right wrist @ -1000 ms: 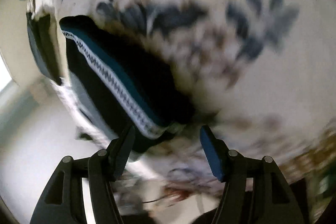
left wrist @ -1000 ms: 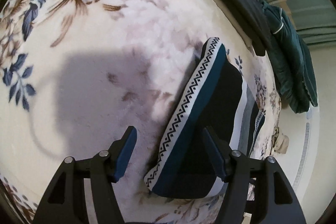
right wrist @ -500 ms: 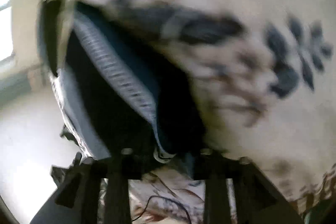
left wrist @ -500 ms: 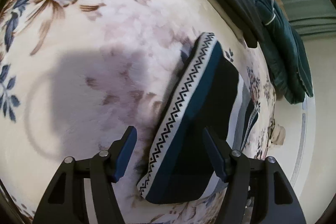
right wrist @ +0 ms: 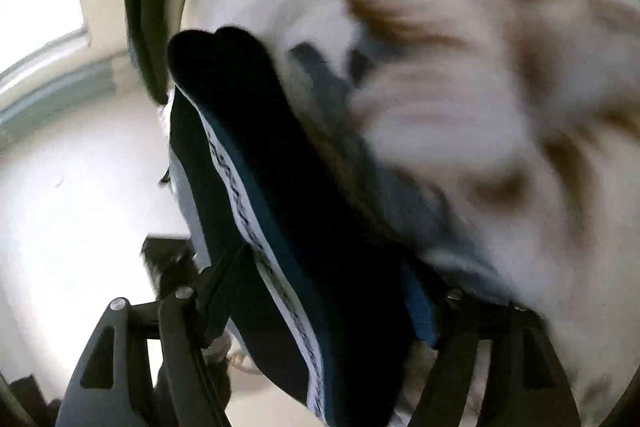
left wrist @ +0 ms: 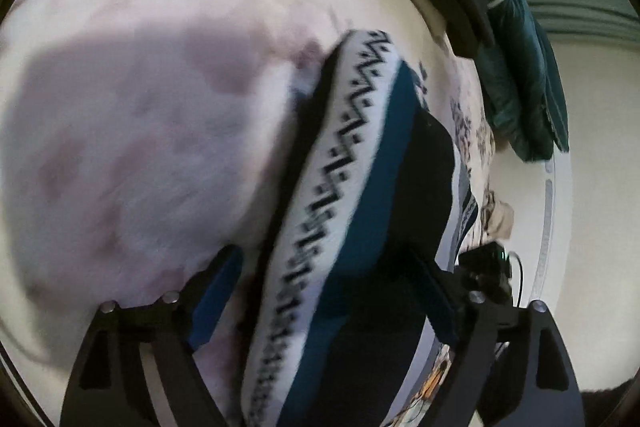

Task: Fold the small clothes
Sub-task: 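Flip the folded sweater over with both grippers and lower it onto the bed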

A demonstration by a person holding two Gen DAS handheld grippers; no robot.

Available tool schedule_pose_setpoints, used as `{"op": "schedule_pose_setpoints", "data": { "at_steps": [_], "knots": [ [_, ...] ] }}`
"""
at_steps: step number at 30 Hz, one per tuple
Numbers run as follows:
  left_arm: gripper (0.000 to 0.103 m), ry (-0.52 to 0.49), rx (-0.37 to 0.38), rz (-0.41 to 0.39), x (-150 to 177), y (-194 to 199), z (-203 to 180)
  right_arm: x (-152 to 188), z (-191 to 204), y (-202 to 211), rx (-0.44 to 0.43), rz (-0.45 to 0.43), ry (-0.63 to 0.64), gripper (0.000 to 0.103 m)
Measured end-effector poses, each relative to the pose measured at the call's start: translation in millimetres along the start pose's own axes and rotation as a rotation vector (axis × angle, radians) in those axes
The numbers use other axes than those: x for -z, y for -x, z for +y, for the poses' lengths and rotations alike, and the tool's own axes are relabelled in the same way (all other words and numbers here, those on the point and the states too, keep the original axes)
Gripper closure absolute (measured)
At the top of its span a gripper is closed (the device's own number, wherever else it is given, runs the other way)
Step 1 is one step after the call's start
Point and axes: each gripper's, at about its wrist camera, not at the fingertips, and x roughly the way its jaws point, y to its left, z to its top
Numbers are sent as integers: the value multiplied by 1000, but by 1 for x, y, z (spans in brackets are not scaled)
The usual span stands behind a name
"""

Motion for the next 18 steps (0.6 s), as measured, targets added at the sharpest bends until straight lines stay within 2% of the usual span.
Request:
{"op": "schedule_pose_setpoints", "data": {
  "at_steps": [1, 5, 7, 8, 9, 10, 14, 18],
  "knots": [
    [12, -6, 7, 6, -1, -2, -1, -2, 3, -5, -6, 25, 19, 26],
    [11, -25, 45, 21, -2, -8, -9, -13, 23, -36, -29, 119, 78, 26],
    [13, -24, 81, 5, -1, -8, -12, -15, 36, -52, -30, 142, 106, 28],
    [47, -31, 107, 2, 0, -8, -18, -8, 33, -54, -43, 142, 115, 42],
    [70, -37, 84, 2, -1, -8, -21, 8, 28, -52, -45, 136, 114, 53],
    [77, -41, 66, 0, -1, -6, -24, 6, 36, -55, -53, 117, 115, 65],
    [79, -29, 99, -29, -12, 18, -39, 15, 56, -44, -62, 55, 113, 71],
    [79, -86, 117, -45, -40, 45, -75, 13, 93, -29, -65, 30, 139, 72]
  ]
}}
